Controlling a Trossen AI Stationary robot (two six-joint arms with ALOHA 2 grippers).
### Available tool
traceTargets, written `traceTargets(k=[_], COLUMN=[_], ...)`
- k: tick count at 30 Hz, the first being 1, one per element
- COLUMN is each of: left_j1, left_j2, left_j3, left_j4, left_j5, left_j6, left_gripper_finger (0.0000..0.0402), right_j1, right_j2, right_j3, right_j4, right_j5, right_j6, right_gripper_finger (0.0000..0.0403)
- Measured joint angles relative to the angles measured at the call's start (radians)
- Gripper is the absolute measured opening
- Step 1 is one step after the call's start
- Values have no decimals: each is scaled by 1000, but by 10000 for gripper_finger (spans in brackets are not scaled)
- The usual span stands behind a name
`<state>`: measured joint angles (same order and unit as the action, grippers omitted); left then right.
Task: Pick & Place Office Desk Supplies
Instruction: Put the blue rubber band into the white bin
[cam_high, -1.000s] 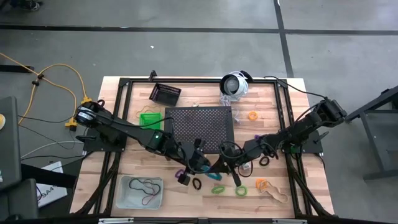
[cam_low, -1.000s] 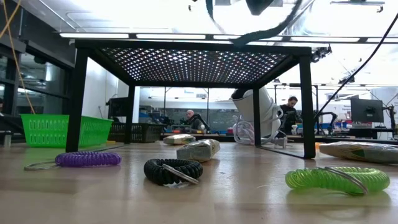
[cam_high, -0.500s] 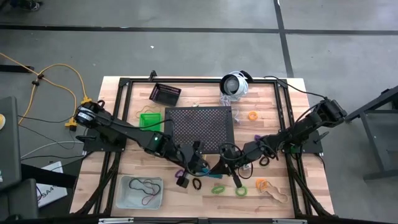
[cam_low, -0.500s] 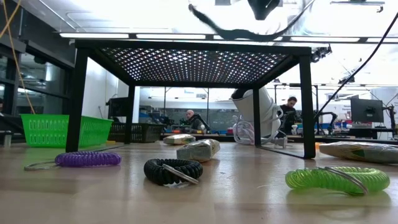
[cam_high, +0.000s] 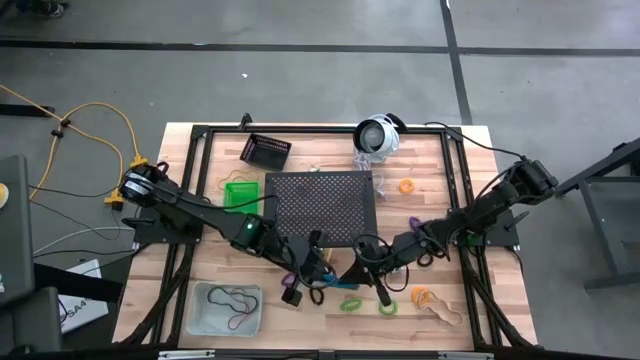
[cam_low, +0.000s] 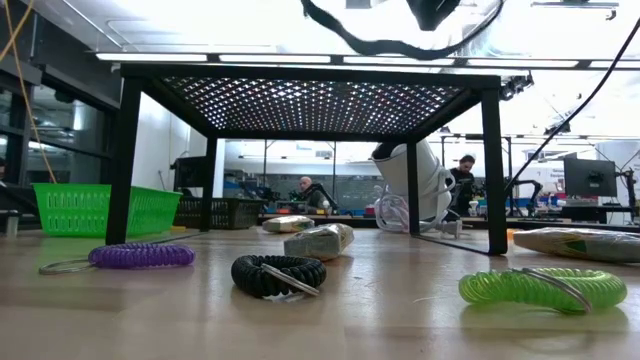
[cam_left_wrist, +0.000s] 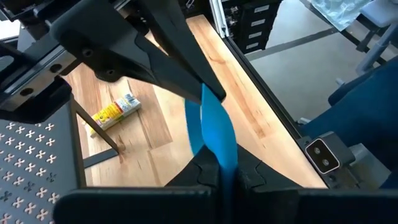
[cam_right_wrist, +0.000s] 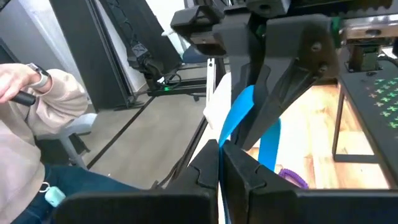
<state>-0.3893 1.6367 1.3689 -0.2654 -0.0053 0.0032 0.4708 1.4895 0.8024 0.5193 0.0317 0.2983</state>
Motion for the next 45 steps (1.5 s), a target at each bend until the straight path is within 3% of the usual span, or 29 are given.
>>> traceTargets(k=[20, 24, 34, 45], left_j1=[0, -1, -3, -91], left_j2=[0, -2, -9, -146], left_j3=[0, 0, -1, -1], left_j4=[-6, -10, -89, -183], left_j5=[0, 1, 1, -17], left_j6=[-3, -3, -41, -86], left_gripper_finger=[0, 0, 0, 0], right_j1=[7, 10, 30, 61], right_j2=[0, 0, 0, 0], right_j3=[0, -1, -1, -1], right_j4=[-49, -60, -56, -73], right_j5=[9, -24, 13, -57], right_j6=[39, 38, 43, 71], right_gripper_finger=[5, 34, 122, 133])
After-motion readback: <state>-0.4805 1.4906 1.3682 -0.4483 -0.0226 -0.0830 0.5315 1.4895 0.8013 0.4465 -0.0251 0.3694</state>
